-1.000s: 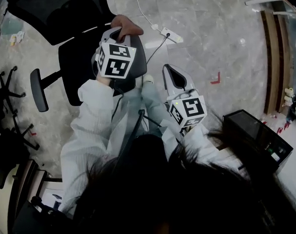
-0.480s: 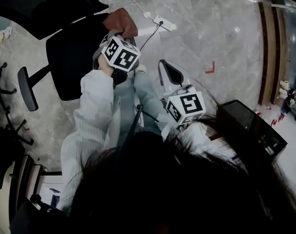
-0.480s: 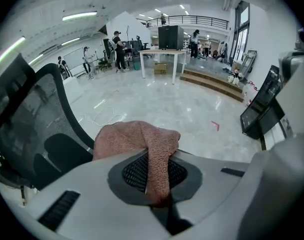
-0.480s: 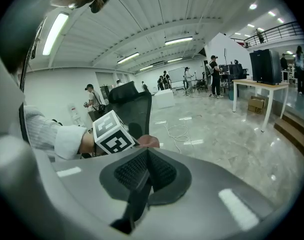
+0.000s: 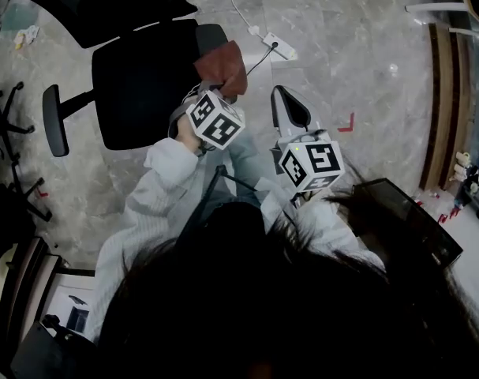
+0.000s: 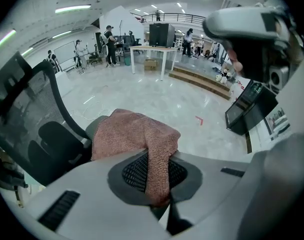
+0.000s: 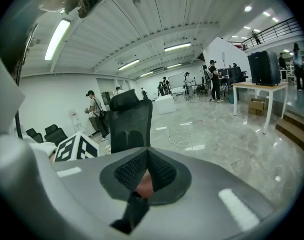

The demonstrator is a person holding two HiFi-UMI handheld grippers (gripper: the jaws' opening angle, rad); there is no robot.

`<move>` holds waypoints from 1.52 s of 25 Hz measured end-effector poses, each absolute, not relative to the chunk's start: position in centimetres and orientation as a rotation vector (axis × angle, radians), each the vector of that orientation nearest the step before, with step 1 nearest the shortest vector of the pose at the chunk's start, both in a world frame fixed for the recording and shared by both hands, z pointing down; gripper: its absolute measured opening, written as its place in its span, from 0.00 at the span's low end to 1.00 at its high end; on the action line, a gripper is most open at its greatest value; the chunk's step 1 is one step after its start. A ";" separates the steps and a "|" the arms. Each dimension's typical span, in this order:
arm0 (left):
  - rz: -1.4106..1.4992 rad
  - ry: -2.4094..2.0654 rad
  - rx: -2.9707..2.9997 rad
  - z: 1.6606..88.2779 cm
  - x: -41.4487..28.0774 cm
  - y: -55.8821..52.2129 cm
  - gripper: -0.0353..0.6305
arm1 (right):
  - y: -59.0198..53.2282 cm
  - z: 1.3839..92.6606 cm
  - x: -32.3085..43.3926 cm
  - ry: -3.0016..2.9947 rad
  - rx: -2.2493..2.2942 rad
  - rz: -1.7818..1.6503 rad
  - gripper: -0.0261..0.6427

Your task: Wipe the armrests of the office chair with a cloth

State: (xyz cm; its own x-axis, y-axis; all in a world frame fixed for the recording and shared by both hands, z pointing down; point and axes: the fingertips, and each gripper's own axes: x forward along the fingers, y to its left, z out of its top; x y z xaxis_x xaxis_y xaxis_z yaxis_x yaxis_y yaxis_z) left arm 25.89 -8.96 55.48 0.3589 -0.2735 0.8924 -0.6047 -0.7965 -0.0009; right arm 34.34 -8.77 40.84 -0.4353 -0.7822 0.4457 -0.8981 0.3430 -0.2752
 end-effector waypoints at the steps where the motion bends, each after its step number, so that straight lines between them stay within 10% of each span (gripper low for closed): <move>1: 1.415 -0.755 2.291 55.9 25.9 -8.2 0.09 | -9.2 41.0 34.4 -2.377 1.515 0.714 0.04; 38: 1.389 -0.975 2.157 60.4 22.4 -24.2 0.09 | -8.7 47.0 34.3 -2.276 1.462 0.886 0.04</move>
State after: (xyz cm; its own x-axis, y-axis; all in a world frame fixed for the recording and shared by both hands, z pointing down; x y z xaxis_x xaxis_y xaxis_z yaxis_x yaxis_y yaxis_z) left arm 22.43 -24.20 60.37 0.2650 -0.3407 0.9020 -0.7323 -0.6797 -0.0416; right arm 34.28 -8.72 47.00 -0.4407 -0.7133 0.5450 -0.8940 0.2944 -0.3376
